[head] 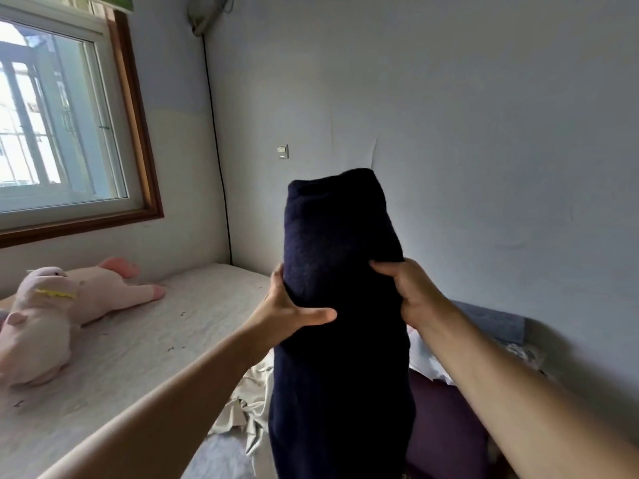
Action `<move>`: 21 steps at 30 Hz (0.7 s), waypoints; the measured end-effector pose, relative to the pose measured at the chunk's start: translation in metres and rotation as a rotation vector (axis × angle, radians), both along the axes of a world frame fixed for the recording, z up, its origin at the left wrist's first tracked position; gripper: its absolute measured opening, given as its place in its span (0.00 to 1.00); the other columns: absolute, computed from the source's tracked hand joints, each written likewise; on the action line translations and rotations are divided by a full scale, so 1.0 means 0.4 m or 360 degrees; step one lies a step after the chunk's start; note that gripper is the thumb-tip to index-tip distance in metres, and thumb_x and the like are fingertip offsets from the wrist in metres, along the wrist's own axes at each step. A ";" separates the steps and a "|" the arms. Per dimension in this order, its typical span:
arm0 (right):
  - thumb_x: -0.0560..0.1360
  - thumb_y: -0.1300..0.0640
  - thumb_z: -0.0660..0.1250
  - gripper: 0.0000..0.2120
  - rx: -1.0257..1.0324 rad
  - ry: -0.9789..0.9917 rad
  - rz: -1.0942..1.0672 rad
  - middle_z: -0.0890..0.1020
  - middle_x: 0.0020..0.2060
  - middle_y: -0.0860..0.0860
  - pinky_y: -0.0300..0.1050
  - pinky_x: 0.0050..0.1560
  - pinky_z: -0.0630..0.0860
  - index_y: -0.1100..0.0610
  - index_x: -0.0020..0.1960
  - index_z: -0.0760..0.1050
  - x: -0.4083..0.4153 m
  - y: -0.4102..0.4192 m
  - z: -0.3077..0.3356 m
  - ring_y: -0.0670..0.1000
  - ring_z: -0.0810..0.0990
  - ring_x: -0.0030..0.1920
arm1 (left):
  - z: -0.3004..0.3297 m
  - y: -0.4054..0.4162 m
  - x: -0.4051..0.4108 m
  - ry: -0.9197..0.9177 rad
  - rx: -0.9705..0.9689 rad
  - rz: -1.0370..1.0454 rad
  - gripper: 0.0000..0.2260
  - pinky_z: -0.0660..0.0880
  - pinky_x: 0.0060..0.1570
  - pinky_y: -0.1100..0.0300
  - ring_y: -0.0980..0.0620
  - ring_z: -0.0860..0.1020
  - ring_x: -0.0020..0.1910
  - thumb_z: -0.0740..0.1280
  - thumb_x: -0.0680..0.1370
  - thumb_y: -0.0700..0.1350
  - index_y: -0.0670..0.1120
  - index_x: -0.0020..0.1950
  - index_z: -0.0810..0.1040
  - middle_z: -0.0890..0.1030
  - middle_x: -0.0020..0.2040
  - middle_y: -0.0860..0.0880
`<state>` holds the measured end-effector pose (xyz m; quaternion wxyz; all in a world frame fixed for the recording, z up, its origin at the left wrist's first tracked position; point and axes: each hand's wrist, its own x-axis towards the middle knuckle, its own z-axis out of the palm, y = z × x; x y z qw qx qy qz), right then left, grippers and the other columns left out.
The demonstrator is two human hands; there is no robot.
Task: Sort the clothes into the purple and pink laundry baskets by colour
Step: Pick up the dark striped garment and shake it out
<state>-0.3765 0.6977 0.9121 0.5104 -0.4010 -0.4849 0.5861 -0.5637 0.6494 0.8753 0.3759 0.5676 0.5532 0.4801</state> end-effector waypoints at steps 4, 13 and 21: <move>0.78 0.60 0.63 0.06 -0.0166 0.0137 0.0087 0.82 0.41 0.57 0.46 0.41 0.80 0.62 0.48 0.77 0.054 -0.003 0.015 0.55 0.81 0.40 | -0.006 0.011 0.009 -0.0166 -0.0189 -0.0394 0.38 0.77 0.55 0.55 0.47 0.82 0.53 0.79 0.53 0.50 0.43 0.61 0.75 0.84 0.53 0.45; 0.70 0.50 0.72 0.21 -0.0155 0.0016 0.0092 0.84 0.50 0.56 0.47 0.52 0.78 0.61 0.59 0.77 0.182 0.044 -0.044 0.54 0.83 0.50 | -0.050 0.063 0.149 -0.0501 -0.0314 -0.0154 0.15 0.80 0.44 0.55 0.47 0.83 0.44 0.74 0.69 0.38 0.42 0.55 0.78 0.85 0.46 0.44; 0.46 0.46 0.84 0.71 0.0169 -0.0974 0.0344 0.58 0.75 0.46 0.49 0.72 0.64 0.40 0.76 0.42 0.305 0.045 -0.212 0.48 0.61 0.73 | -0.118 0.144 0.259 -0.0532 -0.0413 0.0148 0.13 0.75 0.42 0.56 0.47 0.79 0.43 0.71 0.74 0.49 0.41 0.51 0.77 0.80 0.48 0.42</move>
